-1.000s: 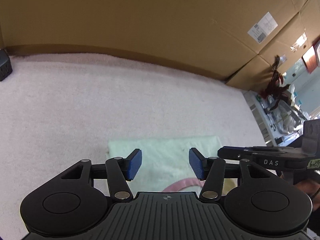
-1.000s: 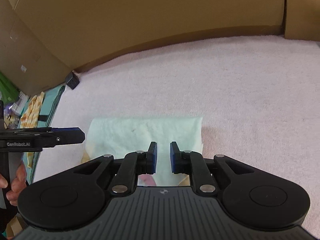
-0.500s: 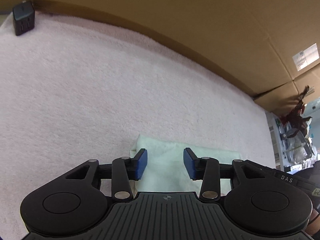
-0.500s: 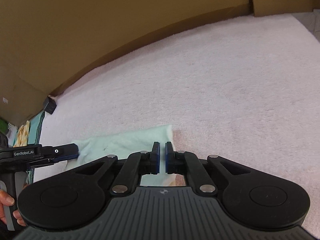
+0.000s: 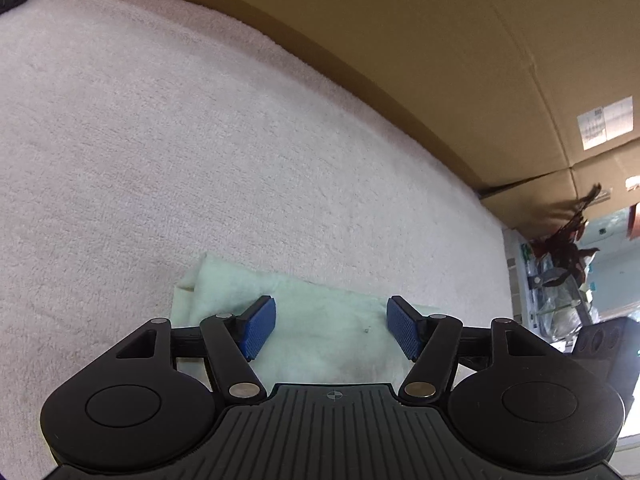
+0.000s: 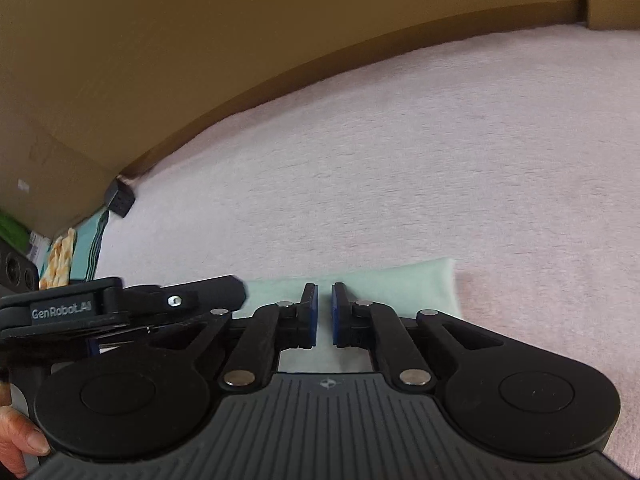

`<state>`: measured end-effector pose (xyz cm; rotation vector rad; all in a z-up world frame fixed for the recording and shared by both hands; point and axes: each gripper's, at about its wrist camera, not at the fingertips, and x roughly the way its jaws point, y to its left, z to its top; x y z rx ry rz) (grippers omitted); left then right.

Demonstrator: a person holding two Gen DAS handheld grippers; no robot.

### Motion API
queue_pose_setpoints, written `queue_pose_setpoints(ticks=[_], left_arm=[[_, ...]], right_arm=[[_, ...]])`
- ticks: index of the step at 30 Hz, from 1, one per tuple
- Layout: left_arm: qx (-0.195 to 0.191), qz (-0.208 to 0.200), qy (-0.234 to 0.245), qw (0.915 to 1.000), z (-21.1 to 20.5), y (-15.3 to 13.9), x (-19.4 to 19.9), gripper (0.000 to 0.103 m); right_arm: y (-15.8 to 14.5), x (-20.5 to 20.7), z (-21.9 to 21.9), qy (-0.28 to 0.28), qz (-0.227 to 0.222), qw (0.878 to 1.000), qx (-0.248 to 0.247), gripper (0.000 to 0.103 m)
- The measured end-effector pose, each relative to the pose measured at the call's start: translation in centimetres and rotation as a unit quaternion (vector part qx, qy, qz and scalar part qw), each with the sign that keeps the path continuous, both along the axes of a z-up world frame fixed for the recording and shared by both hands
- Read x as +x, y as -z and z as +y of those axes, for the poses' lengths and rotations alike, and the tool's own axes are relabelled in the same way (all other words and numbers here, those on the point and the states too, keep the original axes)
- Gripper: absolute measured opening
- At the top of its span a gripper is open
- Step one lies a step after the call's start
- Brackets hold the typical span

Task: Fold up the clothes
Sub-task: 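Press the folded shirt flat with both open grippers, then smooth the edges of the folded shirt with both open grippers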

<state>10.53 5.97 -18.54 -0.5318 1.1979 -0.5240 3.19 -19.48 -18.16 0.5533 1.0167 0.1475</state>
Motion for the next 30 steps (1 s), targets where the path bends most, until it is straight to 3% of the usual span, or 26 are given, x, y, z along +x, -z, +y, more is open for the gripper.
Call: queue_pose_setpoints(ticks=[2,5,6,11,13,15,17,20,24,28,30], left_arm=[[-0.003,0.007,-0.013,0.9999,1.3,0.0,0.3,0.083],[0.030,-0.010,-0.042,0.9986,3.0,-1.0,0.0,0.093],[0.049,-0.017,-0.054,0.9972,3.4,-1.5,-0.1,0.100],[0.002,-0.032,-0.070,0.9970,3.9,-4.2,-1.5,0.103],[-0.022,-0.025,-0.039,0.9987,2.0,-4.3,-1.9,0.103],[-0.044,-0.009,-0.014,0.9989,0.3,-3.8,-2.2,0.103],[-0.058,0.022,-0.003,0.9981,-0.9,-2.3,-2.9,0.103],[-0.047,0.058,-0.019,0.9970,-0.3,0.4,-3.9,0.103],[-0.113,0.072,-0.054,0.9895,2.5,1.7,-4.5,0.103],[-0.095,0.054,-0.070,0.9916,3.8,-0.1,-4.6,0.103],[-0.110,0.043,-0.073,0.9903,4.7,-1.1,-5.2,0.103]], right_arm=[[0.0,-0.9,-1.9,0.028,0.004,1.000,-0.006,0.000],[-0.1,-2.2,-4.4,0.068,0.005,0.998,-0.014,0.000],[-0.3,-2.5,-4.9,0.083,0.007,0.996,-0.022,0.013],[-2.5,-4.3,-5.4,0.105,-0.028,0.994,0.013,0.016],[-3.0,-4.1,-3.8,0.079,-0.035,0.996,0.025,0.023],[-3.2,-3.7,-1.9,0.047,-0.036,0.998,0.036,0.038],[-2.6,-3.5,-0.2,0.018,-0.021,0.999,0.041,0.038],[-0.7,-4.2,0.5,0.014,0.020,0.999,0.037,0.038],[0.9,-6.6,-1.6,0.051,0.019,0.995,0.083,0.021],[0.1,-8.1,-3.8,0.091,0.016,0.990,0.111,0.023],[-0.8,-8.9,-4.3,0.097,0.005,0.988,0.119,0.027]])
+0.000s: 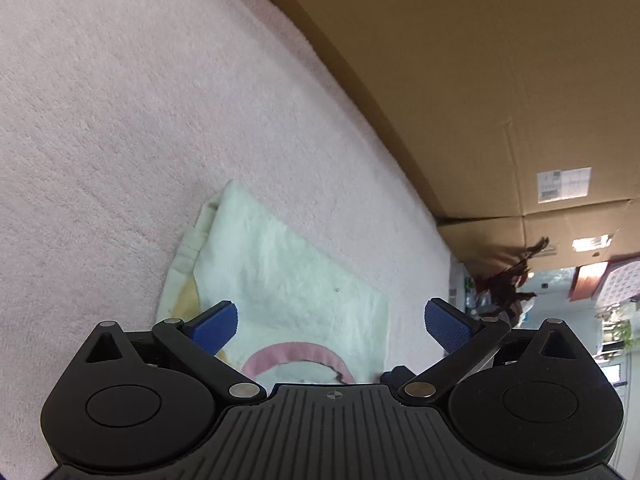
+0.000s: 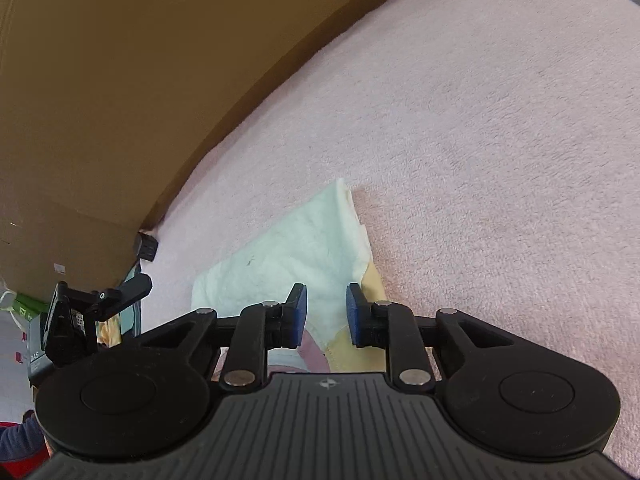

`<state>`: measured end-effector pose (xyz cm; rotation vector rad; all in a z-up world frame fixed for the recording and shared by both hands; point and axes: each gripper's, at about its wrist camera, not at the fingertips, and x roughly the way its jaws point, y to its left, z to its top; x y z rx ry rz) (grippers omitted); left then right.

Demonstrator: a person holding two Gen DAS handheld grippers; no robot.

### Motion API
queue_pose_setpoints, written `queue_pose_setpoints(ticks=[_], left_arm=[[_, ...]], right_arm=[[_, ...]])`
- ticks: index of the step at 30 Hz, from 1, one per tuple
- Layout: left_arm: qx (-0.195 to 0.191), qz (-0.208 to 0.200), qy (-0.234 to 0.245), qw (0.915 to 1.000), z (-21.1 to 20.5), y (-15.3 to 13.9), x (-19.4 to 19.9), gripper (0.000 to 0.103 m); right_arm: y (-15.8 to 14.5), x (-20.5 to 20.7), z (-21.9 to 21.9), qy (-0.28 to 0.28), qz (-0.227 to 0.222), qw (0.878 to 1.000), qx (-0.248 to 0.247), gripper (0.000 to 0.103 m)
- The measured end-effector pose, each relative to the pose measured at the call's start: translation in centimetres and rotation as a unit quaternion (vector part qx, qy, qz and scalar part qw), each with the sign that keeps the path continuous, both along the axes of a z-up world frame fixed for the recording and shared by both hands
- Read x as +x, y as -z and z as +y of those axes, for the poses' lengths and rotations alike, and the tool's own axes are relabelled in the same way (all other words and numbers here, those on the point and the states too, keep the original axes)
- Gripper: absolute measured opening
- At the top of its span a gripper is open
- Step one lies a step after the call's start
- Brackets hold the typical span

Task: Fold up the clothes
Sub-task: 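Smooth the edges of the folded shirt with both open grippers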

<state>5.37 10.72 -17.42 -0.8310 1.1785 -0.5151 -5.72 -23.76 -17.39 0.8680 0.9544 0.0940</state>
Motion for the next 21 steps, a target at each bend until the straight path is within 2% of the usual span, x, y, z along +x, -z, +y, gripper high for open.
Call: queue_pose_setpoints(ticks=[4,8,11,13,17,19,21], left_arm=[[-0.003,0.002,0.007,1.0000,0.6,-0.4,-1.5,0.103],[0.006,0.041,0.000,0.9991,0.8,2.4,-3.1,0.103],[-0.031,0.050,-0.034,0.9977,2.7,3.5,-3.8,0.103],[-0.028,0.052,-0.045,0.9972,3.5,3.2,-3.7,0.103],[0.009,0.020,-0.052,0.9984,4.4,0.6,-3.7,0.103],[-0.003,0.007,-0.054,0.9985,4.3,-0.5,-3.1,0.103],[-0.017,-0.004,-0.051,0.9986,3.7,-1.2,-2.1,0.103]], right_arm=[[-0.5,-0.7,0.2,-0.005,-0.011,0.999,0.031,0.028],[1.9,-1.1,0.7,-0.002,0.032,0.998,0.051,0.029],[3.6,-2.5,-0.1,0.021,0.045,0.996,0.079,0.018],[3.8,-3.0,-0.6,0.032,0.049,0.994,0.090,0.017],[2.1,-3.1,-1.1,0.041,0.036,0.996,0.072,0.031],[1.1,-2.8,-1.2,0.046,0.022,0.996,0.069,0.032],[0.1,-1.3,-0.9,0.041,0.001,0.997,0.071,0.037]])
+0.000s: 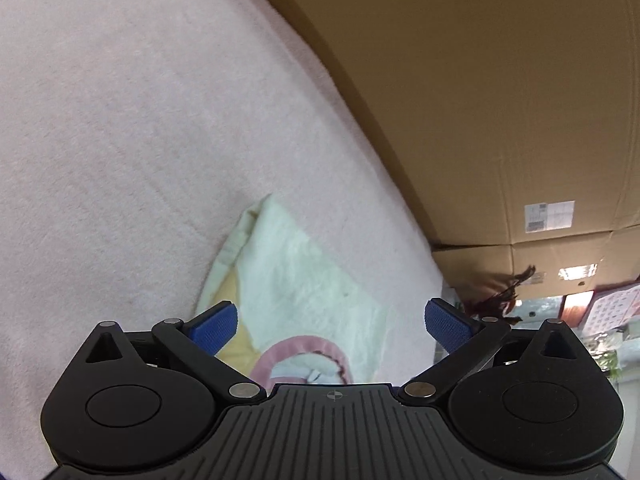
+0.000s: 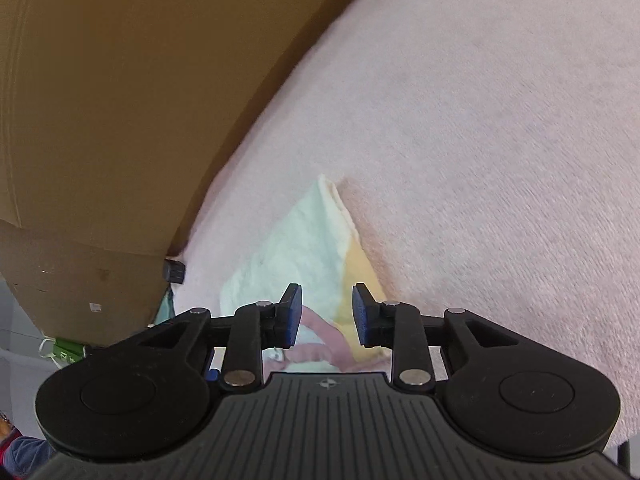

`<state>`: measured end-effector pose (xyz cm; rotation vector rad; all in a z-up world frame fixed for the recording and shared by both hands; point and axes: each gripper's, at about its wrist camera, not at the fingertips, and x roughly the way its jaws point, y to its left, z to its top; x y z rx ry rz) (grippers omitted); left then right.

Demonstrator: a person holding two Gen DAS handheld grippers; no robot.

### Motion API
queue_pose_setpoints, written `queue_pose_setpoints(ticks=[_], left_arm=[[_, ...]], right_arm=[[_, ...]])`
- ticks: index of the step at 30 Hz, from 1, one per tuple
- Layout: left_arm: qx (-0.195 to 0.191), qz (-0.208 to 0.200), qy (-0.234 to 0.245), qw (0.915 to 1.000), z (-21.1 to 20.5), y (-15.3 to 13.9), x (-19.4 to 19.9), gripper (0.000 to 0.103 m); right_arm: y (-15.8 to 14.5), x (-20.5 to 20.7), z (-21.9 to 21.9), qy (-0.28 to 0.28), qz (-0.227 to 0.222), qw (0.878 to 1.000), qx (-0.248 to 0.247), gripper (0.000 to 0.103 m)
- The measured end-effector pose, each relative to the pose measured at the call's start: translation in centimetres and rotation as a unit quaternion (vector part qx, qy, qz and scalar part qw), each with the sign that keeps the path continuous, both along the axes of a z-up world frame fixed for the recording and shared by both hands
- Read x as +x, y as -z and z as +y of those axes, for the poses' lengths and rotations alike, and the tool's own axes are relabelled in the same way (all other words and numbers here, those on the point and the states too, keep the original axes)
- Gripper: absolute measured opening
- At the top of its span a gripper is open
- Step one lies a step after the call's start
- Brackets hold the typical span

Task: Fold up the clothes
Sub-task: 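Smooth the edges of the folded shirt with both open grippers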

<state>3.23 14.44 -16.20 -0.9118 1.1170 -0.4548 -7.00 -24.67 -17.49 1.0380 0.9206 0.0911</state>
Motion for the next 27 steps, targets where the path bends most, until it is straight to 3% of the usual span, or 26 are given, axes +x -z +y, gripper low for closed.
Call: queue_pose_setpoints(ticks=[5,11,17,21,24,27], left_arm=[[-0.029,0.006,0.016,0.9994,-3.5,0.8,3.5,0.103],[-0.016,0.032,0.013,0.9993,-5.2,3.7,5.6,0.103],[-0.025,0.032,-0.014,0.9991,-2.3,4.0,5.7,0.103],[-0.023,0.030,-0.042,0.9984,0.0,3.3,5.1,0.103],[-0.028,0.020,-0.059,0.9977,0.8,2.0,4.9,0.103],[-0.059,0.020,-0.049,0.9968,-0.4,1.7,5.7,0.103]], right_arm=[[0.1,5.2,2.5,-0.032,-0.018,0.999,0.004,0.046],[3.0,9.2,6.0,-0.078,0.003,0.997,0.005,0.043],[3.7,8.0,2.6,-0.012,0.003,1.000,0.007,0.036],[3.3,6.2,-0.3,0.045,0.004,0.999,0.008,0.036],[2.2,5.9,-0.2,0.044,-0.010,0.999,0.002,0.042],[1.5,7.1,2.2,-0.005,-0.039,0.999,0.033,0.045]])
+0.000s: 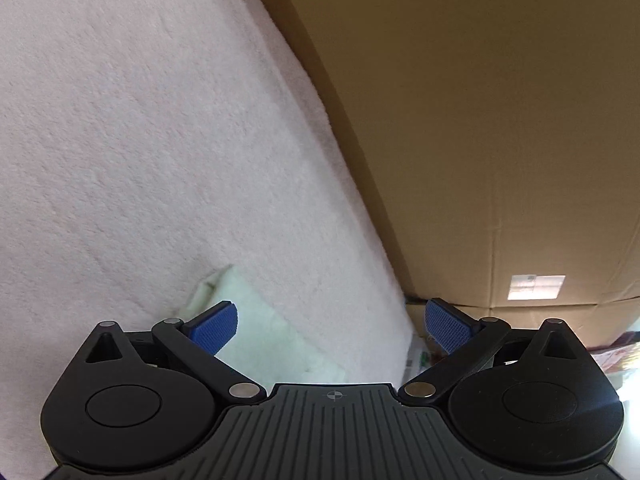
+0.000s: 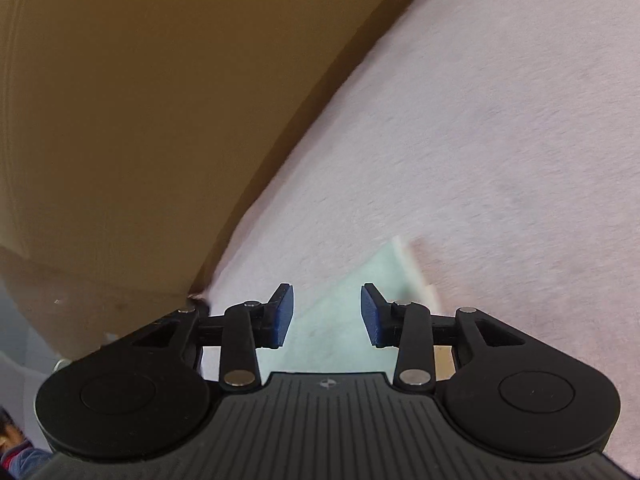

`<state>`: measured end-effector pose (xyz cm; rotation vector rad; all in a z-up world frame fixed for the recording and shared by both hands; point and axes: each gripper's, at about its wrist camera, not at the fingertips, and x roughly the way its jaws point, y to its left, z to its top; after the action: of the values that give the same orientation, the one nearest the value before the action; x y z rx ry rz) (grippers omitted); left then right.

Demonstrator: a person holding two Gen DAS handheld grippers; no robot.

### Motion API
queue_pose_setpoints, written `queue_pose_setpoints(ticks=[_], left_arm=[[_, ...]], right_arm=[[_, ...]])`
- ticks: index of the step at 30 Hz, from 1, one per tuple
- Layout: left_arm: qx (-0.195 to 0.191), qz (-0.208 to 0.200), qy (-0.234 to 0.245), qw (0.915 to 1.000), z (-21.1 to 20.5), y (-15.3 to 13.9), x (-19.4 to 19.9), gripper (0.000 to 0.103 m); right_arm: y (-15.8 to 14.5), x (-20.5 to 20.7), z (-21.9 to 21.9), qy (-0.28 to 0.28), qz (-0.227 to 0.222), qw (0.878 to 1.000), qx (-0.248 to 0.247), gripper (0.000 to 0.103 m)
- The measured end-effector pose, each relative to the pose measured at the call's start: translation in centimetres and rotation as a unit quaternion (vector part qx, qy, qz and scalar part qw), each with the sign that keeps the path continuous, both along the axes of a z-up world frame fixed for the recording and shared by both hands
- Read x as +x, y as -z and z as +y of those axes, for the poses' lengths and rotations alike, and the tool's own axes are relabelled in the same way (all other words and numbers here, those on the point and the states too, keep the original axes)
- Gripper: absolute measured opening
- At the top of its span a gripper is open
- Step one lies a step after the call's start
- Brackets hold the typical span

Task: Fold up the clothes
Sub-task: 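Smooth the edges of the folded shirt with both open grippers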

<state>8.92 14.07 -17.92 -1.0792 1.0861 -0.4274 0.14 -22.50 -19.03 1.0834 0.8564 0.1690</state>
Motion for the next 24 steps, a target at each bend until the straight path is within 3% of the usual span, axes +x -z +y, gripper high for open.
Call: queue_pose_setpoints(ticks=[3,7,8,10,14,18,20,24], left_arm=[[-0.006,0.000,0.018,0.9998,-2.0,0.1,1.3,0.103],[0.051,-0.005,0.042,0.9978,-3.8,0.7,2.8,0.103],[0.050,-0.003,0.038,0.9980,-3.5,0.9,2.9,0.103],[0.046,0.001,0.029,0.9985,-2.8,1.5,2.9,0.103],[0.040,0.008,0.012,0.9991,-1.3,2.2,2.8,0.103],[0.074,0.016,-0.001,0.9971,-0.1,1.6,2.1,0.103],[0.059,0.012,-0.011,0.9981,0.1,0.9,1.8,0.103],[0.033,-0.022,0.007,0.9992,-1.7,-1.5,2.0,0.103]], right_arm=[[0.7,2.1,3.6,-0.064,0.002,0.998,0.026,0.049],[2.5,4.1,6.9,-0.111,0.023,0.993,0.011,0.049],[2.9,4.4,7.0,-0.108,0.025,0.994,0.004,0.046],[3.1,4.1,6.0,-0.089,0.018,0.996,0.003,0.040],[3.0,2.3,1.8,-0.003,0.013,1.000,-0.004,0.040],[2.4,0.0,-2.8,0.079,0.023,0.997,-0.006,0.041],[1.8,-0.7,-3.9,0.102,0.021,0.994,-0.015,0.049],[0.3,-0.6,-3.4,0.096,-0.008,0.995,-0.006,0.051]])
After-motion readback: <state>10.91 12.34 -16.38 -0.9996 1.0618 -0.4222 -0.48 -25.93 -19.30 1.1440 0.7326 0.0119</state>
